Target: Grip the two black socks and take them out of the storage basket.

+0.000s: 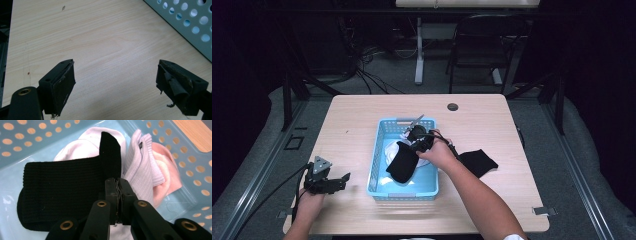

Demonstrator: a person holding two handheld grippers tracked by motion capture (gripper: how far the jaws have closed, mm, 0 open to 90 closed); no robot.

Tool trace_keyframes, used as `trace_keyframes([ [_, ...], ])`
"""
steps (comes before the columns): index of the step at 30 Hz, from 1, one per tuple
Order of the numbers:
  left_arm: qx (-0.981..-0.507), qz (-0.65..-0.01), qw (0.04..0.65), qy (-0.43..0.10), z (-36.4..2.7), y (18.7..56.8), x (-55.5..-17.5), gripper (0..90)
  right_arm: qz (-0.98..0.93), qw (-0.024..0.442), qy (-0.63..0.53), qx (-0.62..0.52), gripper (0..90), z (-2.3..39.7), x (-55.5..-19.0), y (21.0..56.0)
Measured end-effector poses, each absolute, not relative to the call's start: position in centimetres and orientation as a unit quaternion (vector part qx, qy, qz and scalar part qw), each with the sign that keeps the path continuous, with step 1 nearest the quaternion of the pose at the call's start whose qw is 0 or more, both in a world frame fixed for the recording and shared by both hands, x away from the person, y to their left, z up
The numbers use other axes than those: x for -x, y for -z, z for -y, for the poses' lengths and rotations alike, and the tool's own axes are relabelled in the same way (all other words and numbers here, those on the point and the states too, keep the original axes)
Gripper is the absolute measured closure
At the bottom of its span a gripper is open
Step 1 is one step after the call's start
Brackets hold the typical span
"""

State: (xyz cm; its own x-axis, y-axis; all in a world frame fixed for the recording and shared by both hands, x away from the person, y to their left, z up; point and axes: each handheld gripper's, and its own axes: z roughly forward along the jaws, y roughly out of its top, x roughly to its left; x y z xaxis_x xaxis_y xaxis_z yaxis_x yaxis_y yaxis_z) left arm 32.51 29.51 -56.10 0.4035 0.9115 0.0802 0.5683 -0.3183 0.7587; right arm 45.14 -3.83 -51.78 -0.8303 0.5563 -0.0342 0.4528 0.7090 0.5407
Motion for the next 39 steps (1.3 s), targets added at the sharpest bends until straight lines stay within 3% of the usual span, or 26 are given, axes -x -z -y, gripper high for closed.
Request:
trace_keyframes([
  [9, -0.77, -0.481, 0.33, -0.258, -29.5, 56.1, -32.5, 15.5, -0.913, 0.092, -0.29, -0.273, 88.4, 4.1, -44.2, 50.3],
  [21, -0.771, -0.482, 0.327, -0.259, -29.5, 56.2, -32.5, 15.5, -0.899, 0.101, -0.349, -0.246, 88.5, 4.9, -41.6, 44.9],
  [39, -0.769, -0.485, 0.325, -0.261, -29.8, 56.1, -32.2, 15.5, -0.877, 0.137, -0.392, -0.241, 88.5, 9.8, -38.7, 37.9],
])
